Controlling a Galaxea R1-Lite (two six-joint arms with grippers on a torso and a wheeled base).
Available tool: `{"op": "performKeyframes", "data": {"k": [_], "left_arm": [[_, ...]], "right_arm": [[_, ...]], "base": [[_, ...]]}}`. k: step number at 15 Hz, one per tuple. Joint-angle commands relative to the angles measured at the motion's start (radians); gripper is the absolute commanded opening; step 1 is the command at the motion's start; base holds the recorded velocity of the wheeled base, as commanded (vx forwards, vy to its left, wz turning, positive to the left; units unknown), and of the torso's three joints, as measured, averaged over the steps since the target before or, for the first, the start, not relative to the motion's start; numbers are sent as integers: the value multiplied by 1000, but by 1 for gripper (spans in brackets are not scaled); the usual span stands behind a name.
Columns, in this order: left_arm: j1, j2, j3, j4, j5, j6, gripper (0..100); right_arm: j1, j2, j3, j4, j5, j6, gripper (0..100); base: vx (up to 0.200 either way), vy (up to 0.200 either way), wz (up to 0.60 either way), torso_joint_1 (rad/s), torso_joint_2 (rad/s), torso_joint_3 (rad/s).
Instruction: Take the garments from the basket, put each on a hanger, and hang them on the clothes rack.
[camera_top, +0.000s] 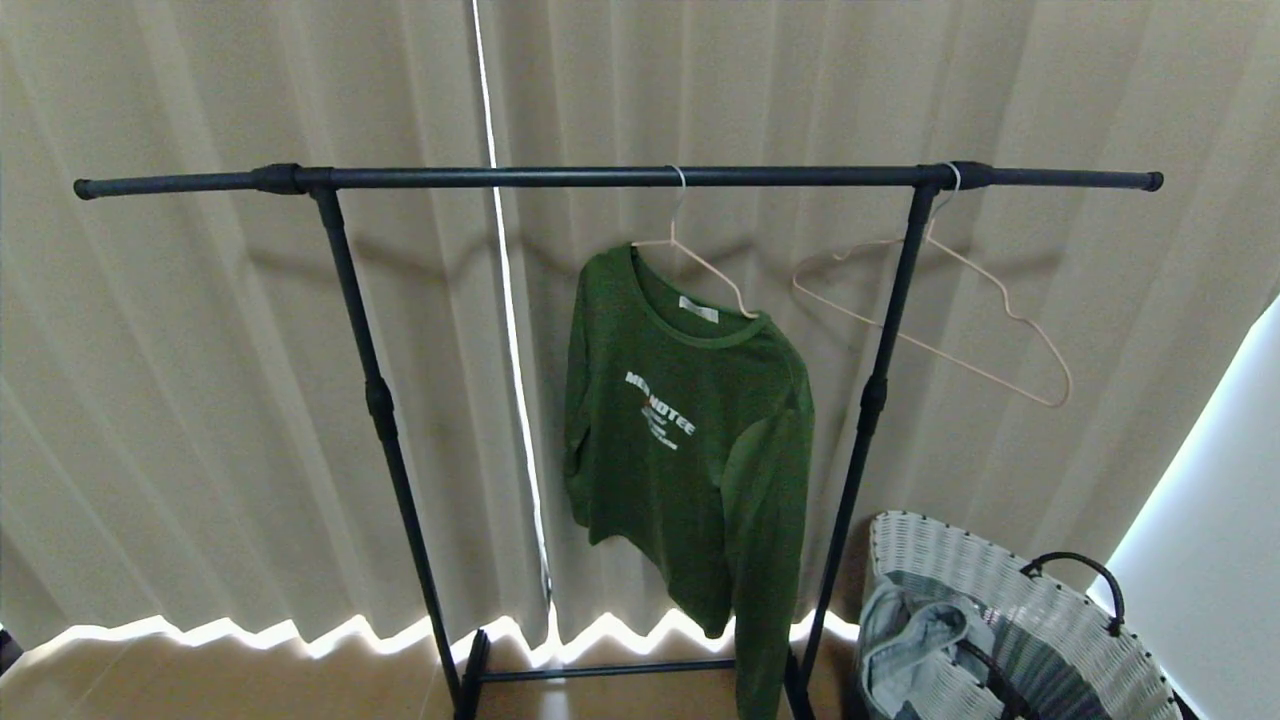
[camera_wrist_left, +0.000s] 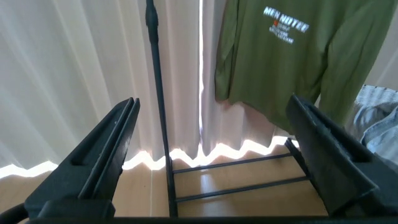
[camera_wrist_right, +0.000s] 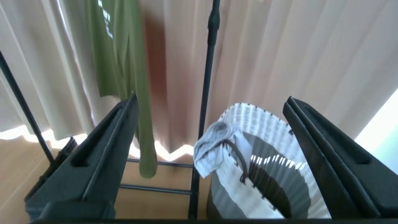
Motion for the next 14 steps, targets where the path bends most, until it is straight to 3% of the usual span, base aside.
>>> {"op": "performKeyframes", "data": {"k": [1, 14], "left_arm": [[0, 0, 0, 0, 0, 0, 100], [0, 0, 0, 0, 0, -1, 100]], "right_arm": [[0, -1, 0, 0, 1, 1, 100], [0, -1, 0, 0, 0, 1, 100]], "base": [[0, 0, 0, -207, 496, 276], [0, 0, 0, -168, 467, 292]]}}
